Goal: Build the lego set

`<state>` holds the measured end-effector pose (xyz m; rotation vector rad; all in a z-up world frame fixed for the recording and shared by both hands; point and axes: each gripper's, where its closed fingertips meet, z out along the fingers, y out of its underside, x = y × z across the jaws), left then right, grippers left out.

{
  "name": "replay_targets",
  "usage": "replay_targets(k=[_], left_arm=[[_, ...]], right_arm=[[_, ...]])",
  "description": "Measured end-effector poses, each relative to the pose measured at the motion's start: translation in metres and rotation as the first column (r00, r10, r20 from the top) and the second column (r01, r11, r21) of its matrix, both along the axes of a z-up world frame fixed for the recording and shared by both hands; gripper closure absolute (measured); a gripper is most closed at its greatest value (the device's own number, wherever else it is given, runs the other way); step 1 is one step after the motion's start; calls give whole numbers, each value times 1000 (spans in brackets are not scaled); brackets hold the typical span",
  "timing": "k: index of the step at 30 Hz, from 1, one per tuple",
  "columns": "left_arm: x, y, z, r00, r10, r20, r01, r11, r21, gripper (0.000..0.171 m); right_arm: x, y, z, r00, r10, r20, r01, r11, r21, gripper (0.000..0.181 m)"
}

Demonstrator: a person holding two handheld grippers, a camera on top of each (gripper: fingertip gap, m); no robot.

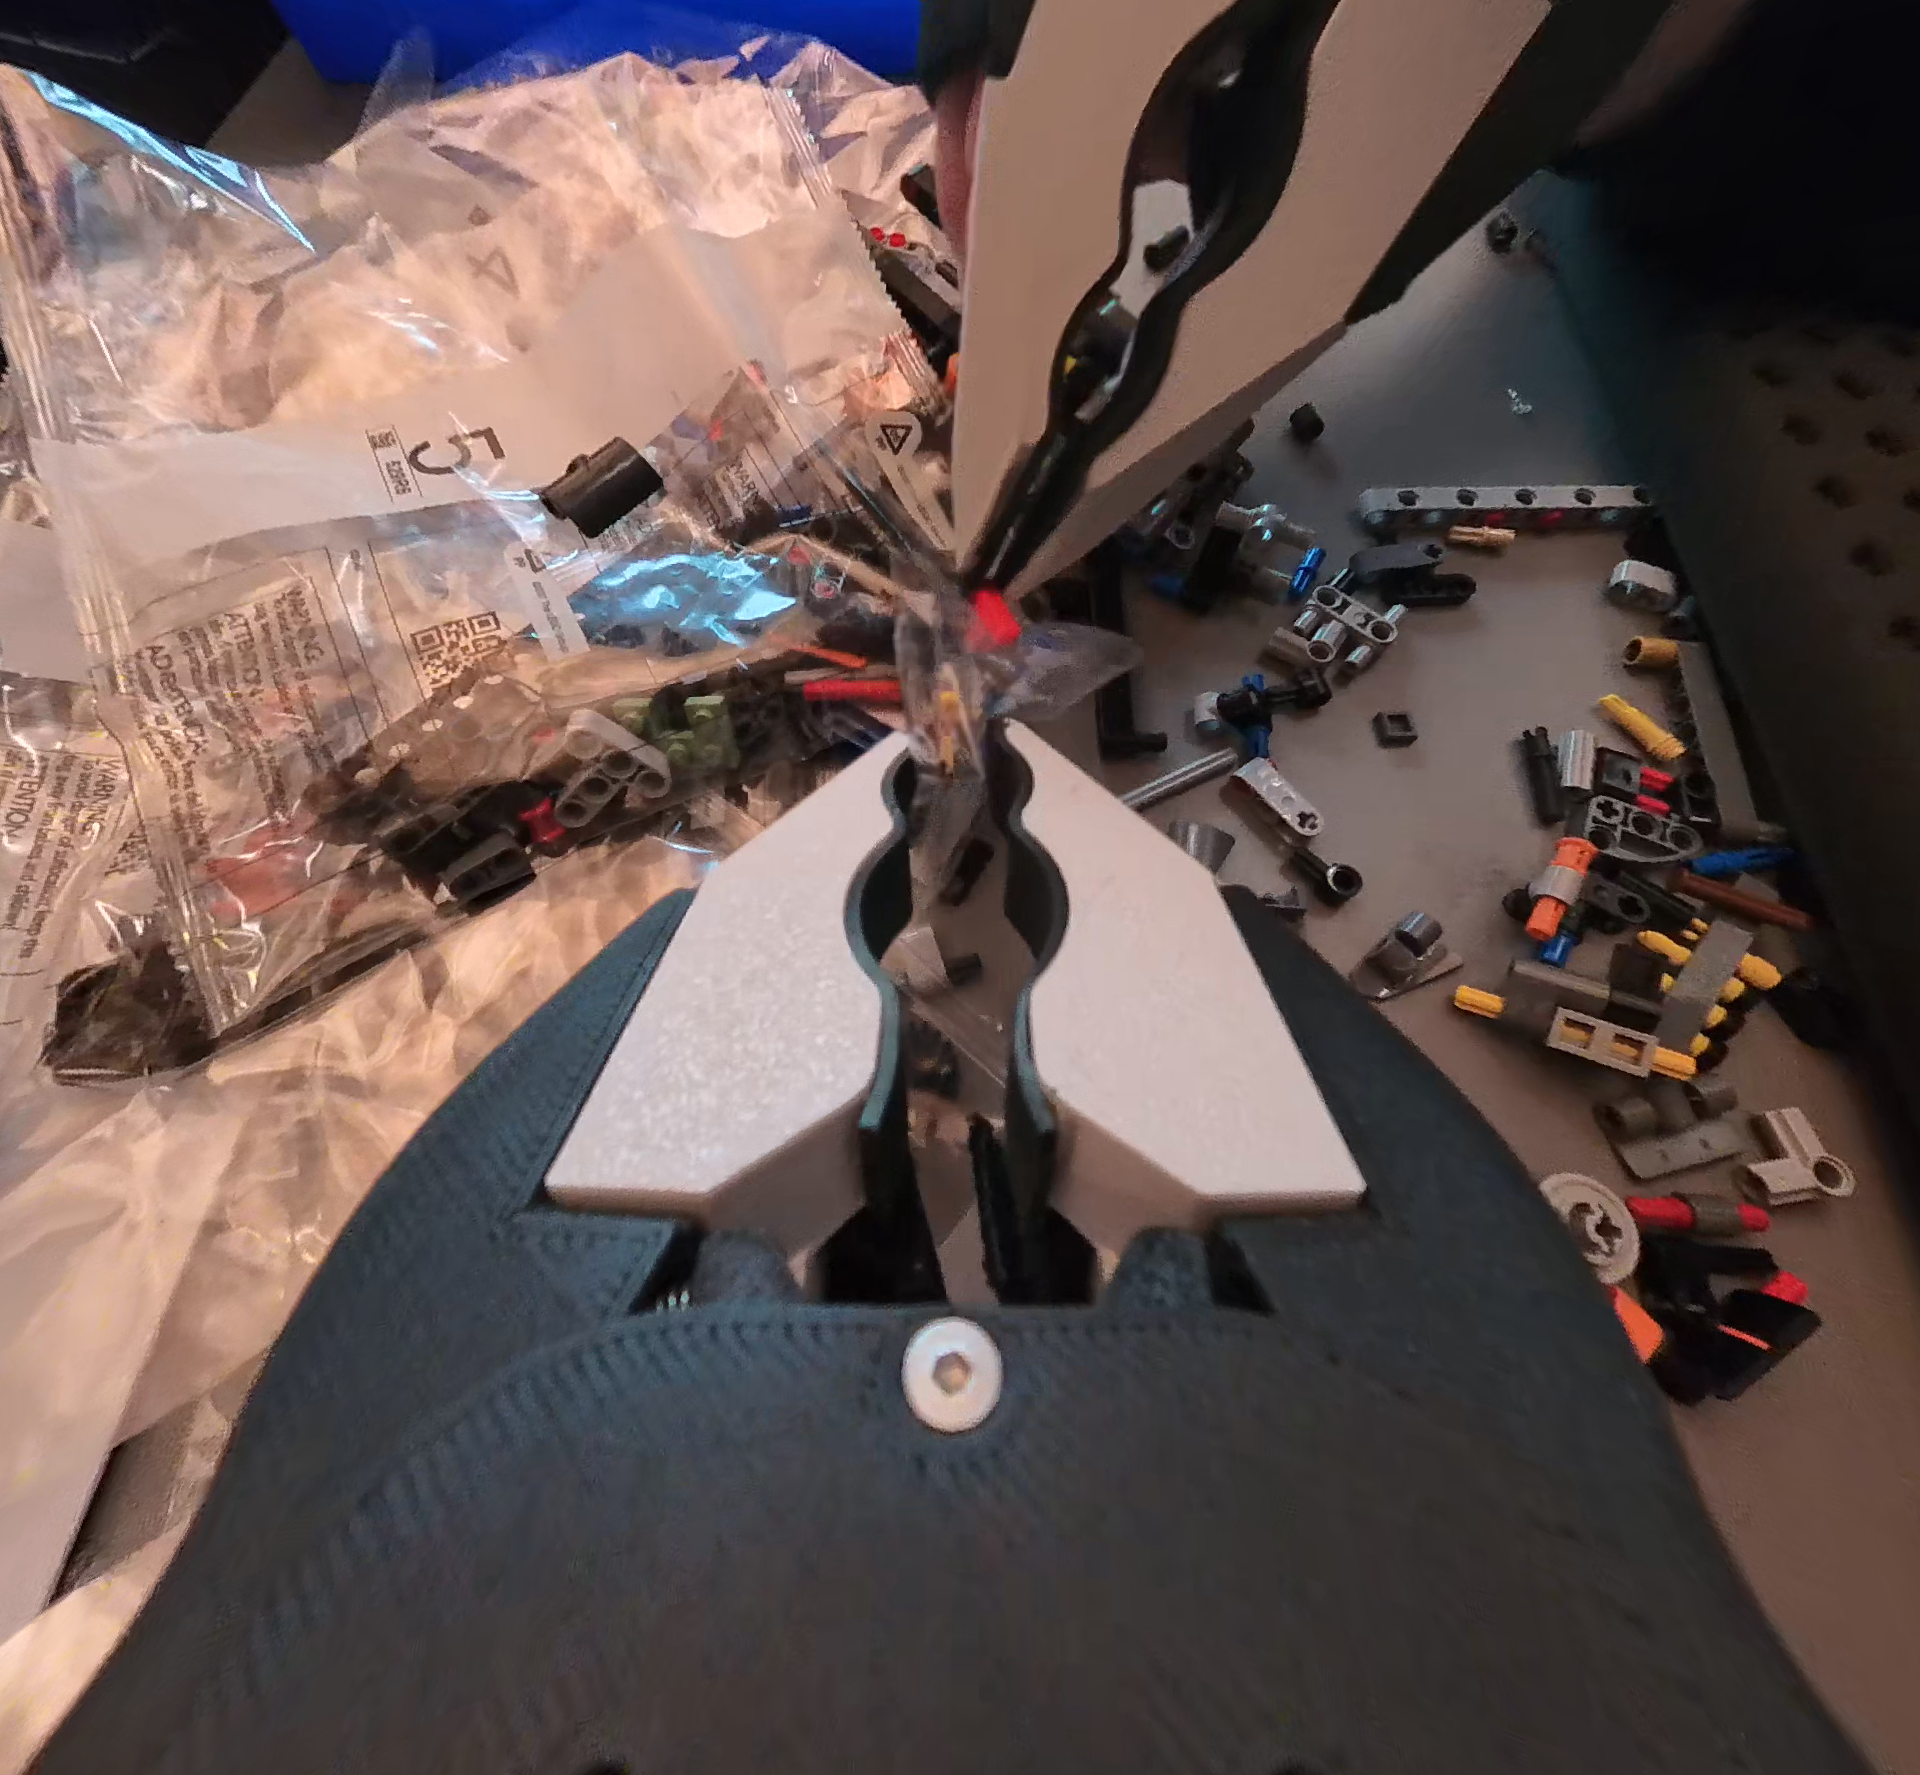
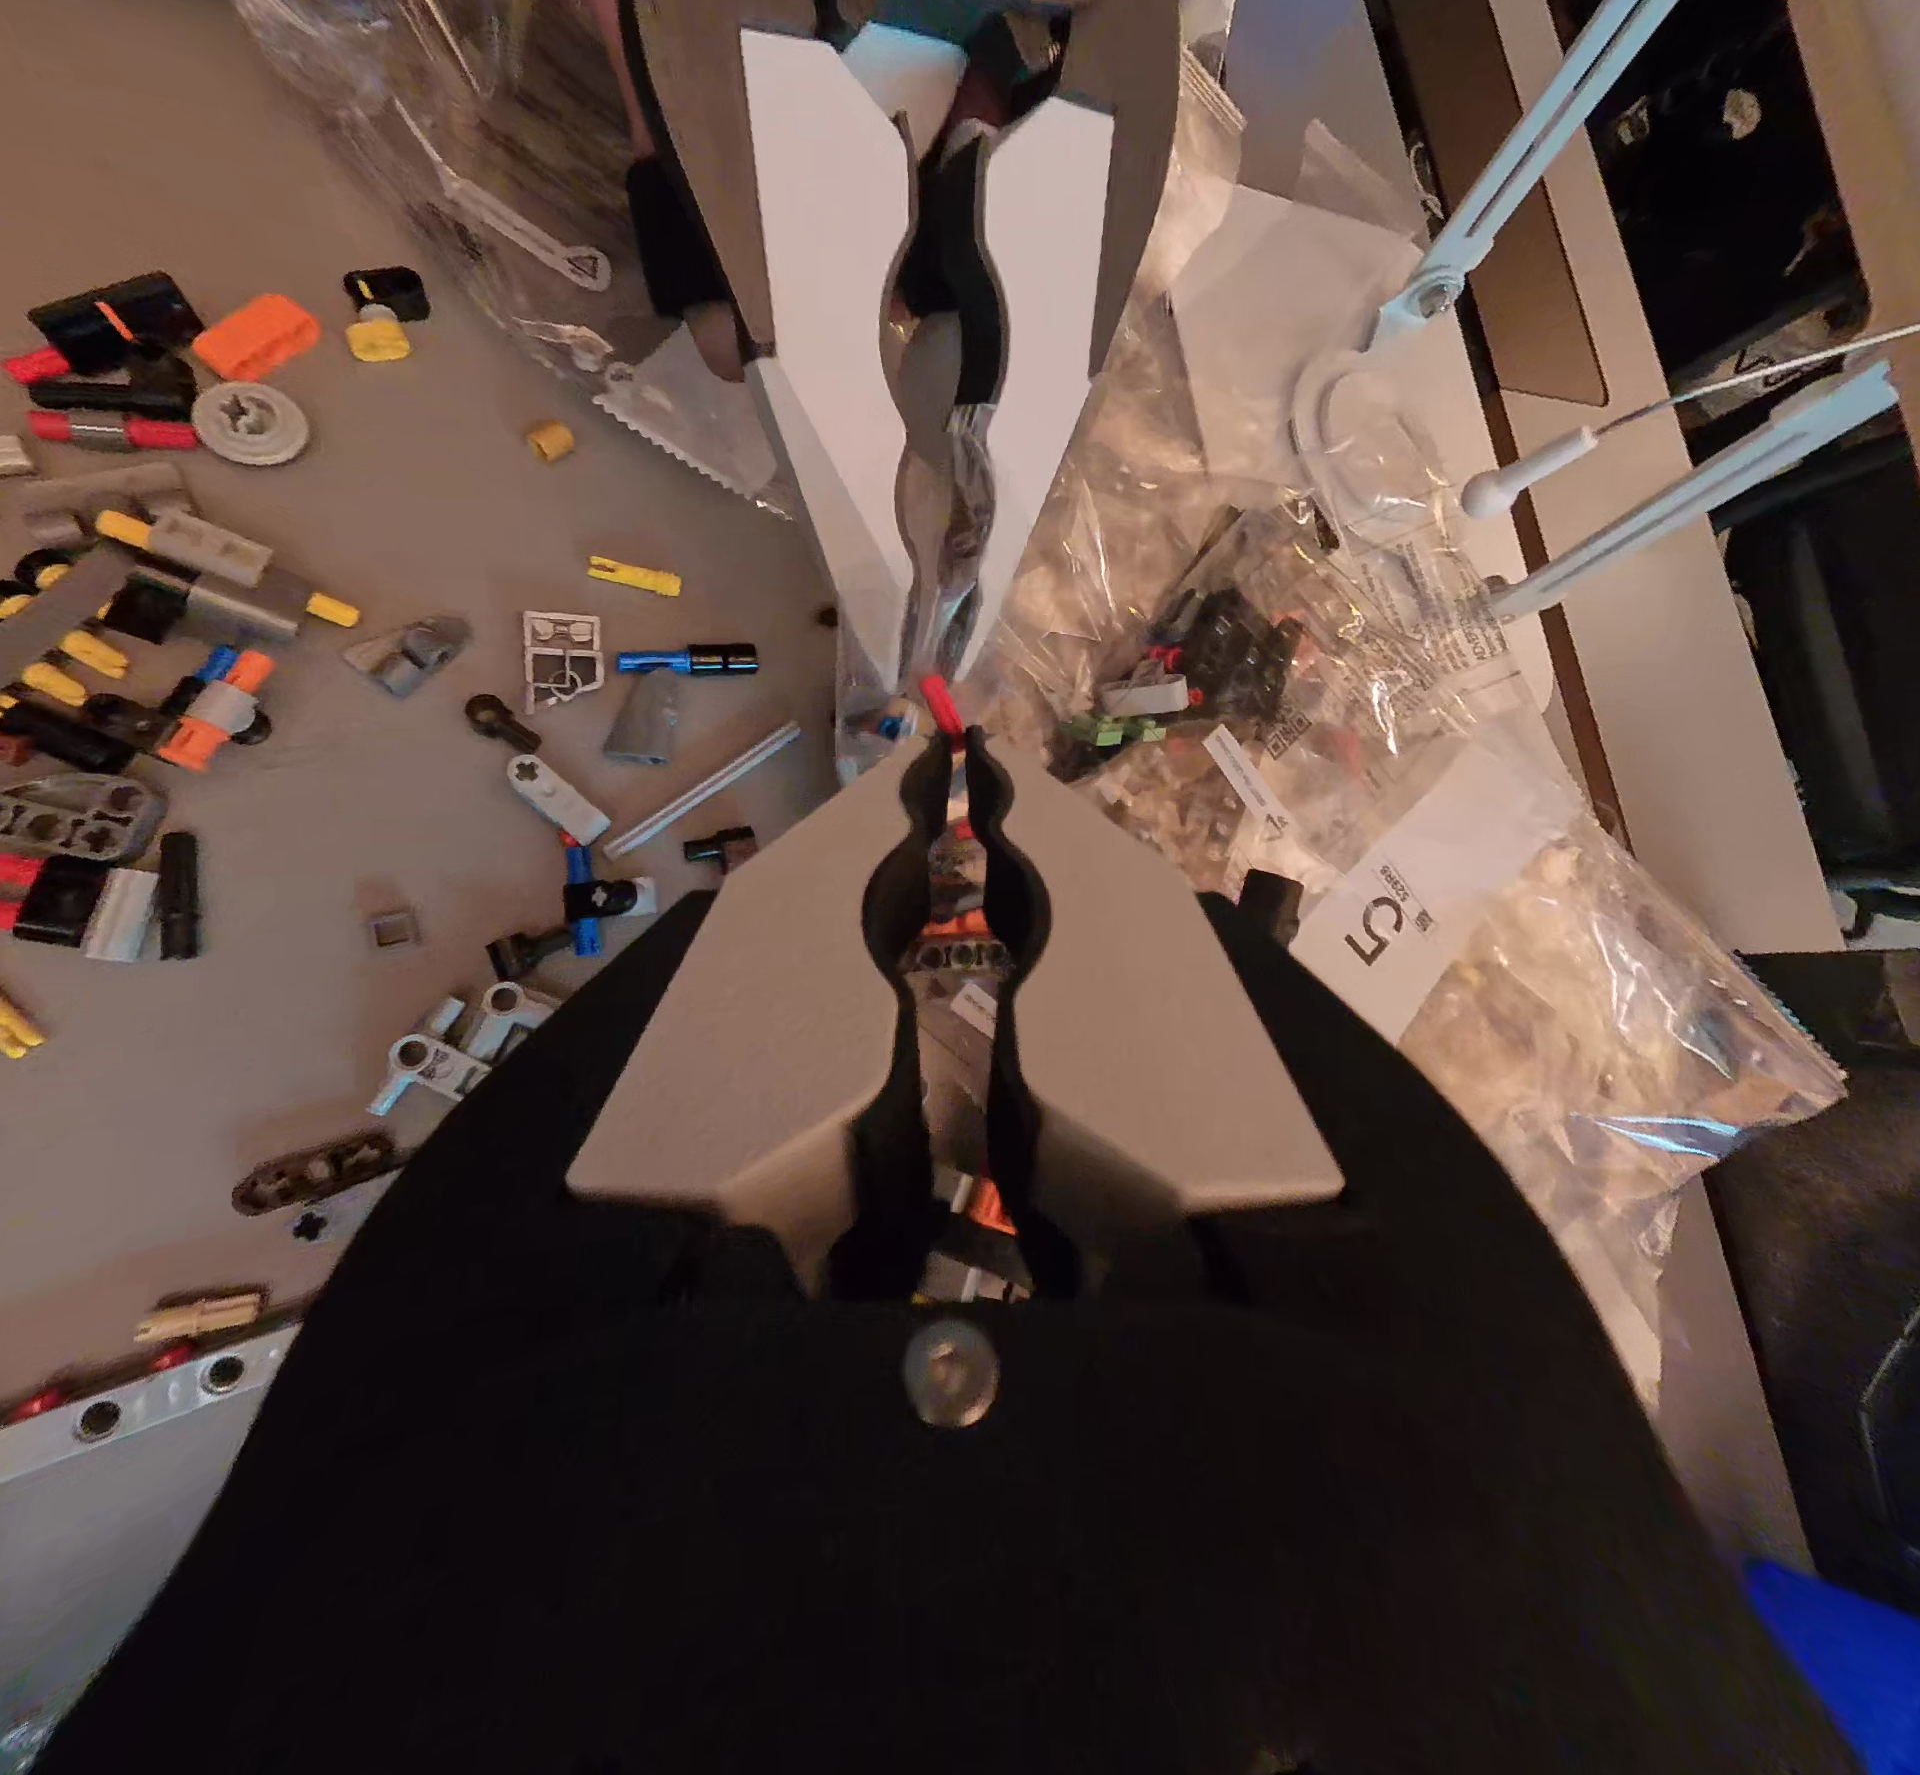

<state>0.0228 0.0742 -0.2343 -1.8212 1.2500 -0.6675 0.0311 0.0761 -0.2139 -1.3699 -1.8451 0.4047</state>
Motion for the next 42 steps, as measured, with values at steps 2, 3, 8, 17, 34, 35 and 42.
replay_targets(k=[2, 3, 8, 17, 34, 35, 42], left_arm=[[0, 1, 3, 1000, 3, 6, -3, 1000, 14, 165], [0, 1, 4, 1000, 5, 10, -5, 1000, 20, 167], [1, 1, 5, 1000, 3, 10, -3, 1000, 28, 171], [0, 3, 8, 1000, 24, -3, -24, 999, 24, 171], [5, 0, 6, 1000, 7, -15, -7, 1000, 18, 171], [5, -1, 6, 1000, 6, -16, -6, 1000, 17, 171], [6, -1, 6, 1000, 2, -19, -2, 1000, 16, 171]], right_arm=[[1, 4, 2, 1000, -17, -9, 17, 1000, 6, 181], [1, 6, 4, 1000, -27, -16, 27, 1000, 10, 181], [2, 10, 13, 997, -51, -49, 53, 998, 32, 181], [0, 5, 43, 988, -25, -149, 46, 989, 139, 181], [-8, 8, 32, 999, -39, -20, 44, 920, 389, 181], [-9, 8, 31, 999, -42, -14, 44, 916, 398, 181], [-10, 6, 32, 999, -36, -29, 44, 924, 380, 180]])
